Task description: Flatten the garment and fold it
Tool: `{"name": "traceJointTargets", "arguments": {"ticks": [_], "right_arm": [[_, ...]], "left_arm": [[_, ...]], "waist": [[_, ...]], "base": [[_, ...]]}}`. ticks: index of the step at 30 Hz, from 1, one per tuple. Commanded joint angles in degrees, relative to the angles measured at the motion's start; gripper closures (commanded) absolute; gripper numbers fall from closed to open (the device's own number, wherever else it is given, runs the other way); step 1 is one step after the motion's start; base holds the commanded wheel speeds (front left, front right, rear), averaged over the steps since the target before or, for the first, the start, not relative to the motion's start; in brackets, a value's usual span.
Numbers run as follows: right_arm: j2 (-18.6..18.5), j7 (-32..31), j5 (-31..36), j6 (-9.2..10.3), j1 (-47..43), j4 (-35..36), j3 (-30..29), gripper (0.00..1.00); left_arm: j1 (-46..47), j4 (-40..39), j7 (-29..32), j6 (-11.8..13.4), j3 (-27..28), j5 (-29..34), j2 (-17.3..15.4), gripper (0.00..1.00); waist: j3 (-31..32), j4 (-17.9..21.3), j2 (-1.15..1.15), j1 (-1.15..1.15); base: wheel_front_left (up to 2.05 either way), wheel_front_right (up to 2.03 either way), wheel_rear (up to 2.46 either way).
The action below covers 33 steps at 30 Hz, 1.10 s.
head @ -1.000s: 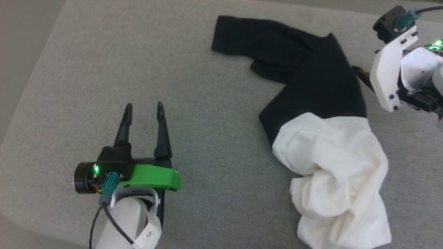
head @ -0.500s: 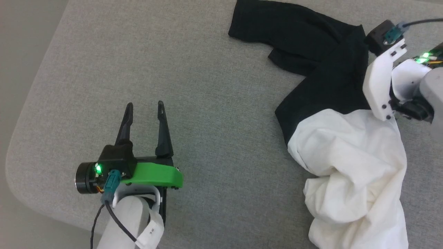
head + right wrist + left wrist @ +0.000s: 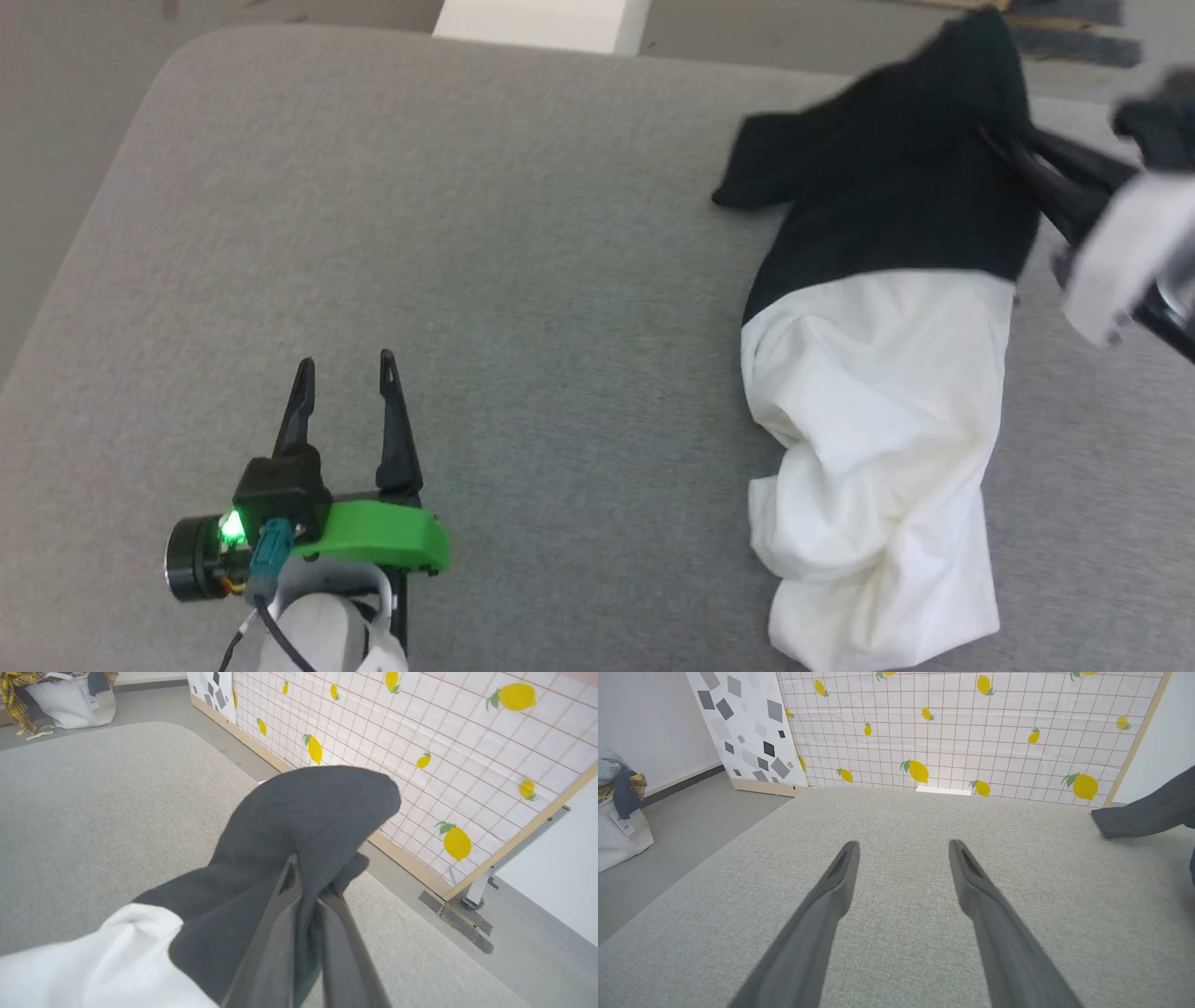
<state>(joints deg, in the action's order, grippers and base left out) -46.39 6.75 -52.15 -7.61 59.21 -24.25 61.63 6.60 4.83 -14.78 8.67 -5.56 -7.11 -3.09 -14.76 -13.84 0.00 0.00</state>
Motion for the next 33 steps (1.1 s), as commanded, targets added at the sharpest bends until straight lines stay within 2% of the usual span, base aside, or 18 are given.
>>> {"name": "traceJointTargets", "arguments": {"ticks": [1, 4, 7, 11, 16, 17, 18, 21, 27, 30, 33], "right_arm": [[-2.1, 1.3, 0.2, 0.12, -3.6, 0.9, -0.7, 1.0], [-5.5, 3.7, 0.7, 0.12, -12.0, 1.8, -4.4, 1.0], [-6.1, 4.8, -1.9, 0.12, -22.1, 2.0, -8.5, 1.0], [-4.9, 5.2, -2.9, 0.12, -35.7, 0.5, -12.2, 1.0], [-0.8, 3.5, -1.7, 0.12, -45.5, -2.8, -15.5, 1.0], [-0.2, 3.6, -0.3, 0.12, -46.4, -3.6, -16.7, 0.7], [0.6, 4.0, 0.0, 0.12, -46.9, -3.9, -18.1, 0.0], [1.6, 5.6, 1.8, 0.12, -48.0, -3.0, -23.7, 0.0], [-1.4, 4.6, 8.9, 0.12, -47.2, 3.7, -35.0, 0.0], [-2.9, 1.4, 11.9, 0.12, -45.0, 8.5, -40.1, 0.0], [-3.5, -5.4, 13.0, 0.12, -40.7, 14.1, -42.3, 0.0]], "left_arm": [[-0.8, -0.1, -0.2, -0.2, 0.4, 0.8, 0.2, 0.0], [-2.0, -0.2, -0.2, -0.5, 0.7, 1.0, 0.2, 0.0], [-2.8, -0.2, -0.2, -0.8, 1.0, 1.2, 0.2, 0.0], [-3.6, -0.2, -0.2, -1.1, 1.3, 1.6, 0.2, 0.0], [-4.3, 0.2, -0.2, -1.6, 1.5, 2.2, 0.2, 0.0], [-4.5, 0.4, -0.2, -1.7, 1.5, 2.4, 0.2, 0.0], [-4.7, 0.5, -0.2, -1.7, 1.6, 2.5, 0.2, 0.0], [-5.3, 0.9, -0.2, -2.0, 1.7, 3.1, 0.2, 0.0], [-6.0, 0.7, -0.2, -2.0, 2.0, 3.9, 0.2, 0.0], [-5.8, 0.5, -0.2, -2.0, 1.7, 3.9, 0.2, 0.0], [-5.1, 0.0, -0.2, -2.0, 1.4, 3.7, 0.2, 0.0]], "waist": [[4.6, 4.8, 0.0, 0.0], [5.6, 6.0, 0.0, 0.0], [6.3, 6.7, 0.0, 0.0], [6.9, 7.2, 0.0, 0.0], [7.9, 7.6, 0.0, 0.0], [8.2, 7.8, 0.0, 0.0], [8.5, 8.0, 0.0, 0.0], [9.8, 8.3, 0.0, 0.0], [10.9, 8.2, 0.0, 0.0], [10.5, 7.5, 0.0, 0.0], [9.0, 6.7, 0.0, 0.0]], "base": [[0.0, 0.0, 0.0], [0.0, 0.0, 0.0], [0.0, 0.0, 0.0], [0.0, 0.0, 0.0], [0.0, 0.0, 0.0], [0.0, 0.0, 0.0], [0.0, 0.0, 0.0], [0.0, 0.0, 0.0], [0.0, 0.0, 0.0], [0.0, 0.0, 0.0], [0.0, 0.0, 0.0]]}}
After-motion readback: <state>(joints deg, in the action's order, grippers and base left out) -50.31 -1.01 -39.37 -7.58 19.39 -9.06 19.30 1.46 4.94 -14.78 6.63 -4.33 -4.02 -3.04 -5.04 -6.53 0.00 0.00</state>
